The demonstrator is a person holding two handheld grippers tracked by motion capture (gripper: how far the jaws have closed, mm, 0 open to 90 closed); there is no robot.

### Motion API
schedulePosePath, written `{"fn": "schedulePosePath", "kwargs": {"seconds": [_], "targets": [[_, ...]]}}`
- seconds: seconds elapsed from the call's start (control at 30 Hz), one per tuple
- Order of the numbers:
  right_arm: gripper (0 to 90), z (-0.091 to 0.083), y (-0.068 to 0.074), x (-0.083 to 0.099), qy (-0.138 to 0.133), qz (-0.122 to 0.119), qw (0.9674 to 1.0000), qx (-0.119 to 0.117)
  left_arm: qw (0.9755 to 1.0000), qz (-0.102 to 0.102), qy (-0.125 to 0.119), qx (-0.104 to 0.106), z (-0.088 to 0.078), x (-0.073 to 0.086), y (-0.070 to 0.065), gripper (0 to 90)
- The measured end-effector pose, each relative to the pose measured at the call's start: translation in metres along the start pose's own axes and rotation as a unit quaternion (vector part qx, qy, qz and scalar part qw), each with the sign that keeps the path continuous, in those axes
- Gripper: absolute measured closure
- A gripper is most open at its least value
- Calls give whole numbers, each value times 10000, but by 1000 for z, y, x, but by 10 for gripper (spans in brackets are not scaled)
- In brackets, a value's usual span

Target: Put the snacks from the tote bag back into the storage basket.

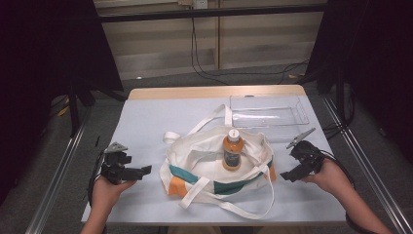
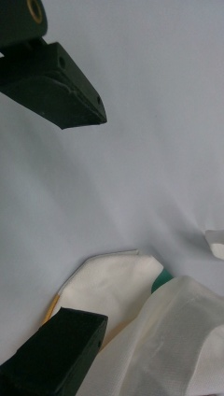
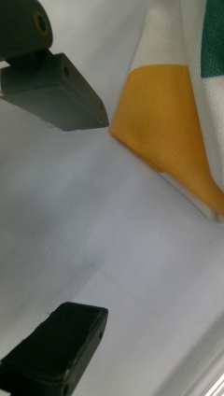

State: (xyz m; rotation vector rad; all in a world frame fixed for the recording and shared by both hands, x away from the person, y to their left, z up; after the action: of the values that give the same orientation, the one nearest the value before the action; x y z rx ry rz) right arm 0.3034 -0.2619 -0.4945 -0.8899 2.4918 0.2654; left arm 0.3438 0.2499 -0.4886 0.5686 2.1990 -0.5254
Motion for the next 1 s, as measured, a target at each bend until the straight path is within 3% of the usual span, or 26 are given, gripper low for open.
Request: {"fn": "schedulePosePath", "kwargs": {"seconds": [0.13, 0.23, 0.27, 0.43, 1.0], "targets": [[76, -2, 0, -2, 94, 7, 10000, 1, 10000, 71, 52, -1, 0, 0, -1, 48], [76, -3, 0, -4, 126, -128, 9998, -10, 9999, 100, 63, -3, 1, 0, -1, 47], [76, -4, 2, -5, 188, -41, 9998, -33, 10000, 75, 42, -11, 1, 0, -1, 48], [76, -6, 3, -10, 265, -232, 9994, -63, 10000, 65, 55, -2, 1, 0, -1, 48], [80, -20, 6, -27, 550, -404, 9975, -182, 10000, 53, 47, 28, 2, 0, -2, 47]]}}
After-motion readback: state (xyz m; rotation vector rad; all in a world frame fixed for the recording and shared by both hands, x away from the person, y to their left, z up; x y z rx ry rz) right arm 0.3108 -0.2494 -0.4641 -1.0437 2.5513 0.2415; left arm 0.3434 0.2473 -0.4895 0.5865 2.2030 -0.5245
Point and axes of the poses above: each handheld gripper's, and its own axes: z roughly forward along the jaws, x roughly out of its underside, y roughly to its left, the point moved 6 cm from there along z, roughly forward along the jaws, and after that the axes turned 8 degrees about -y, right-handed, at the moved point
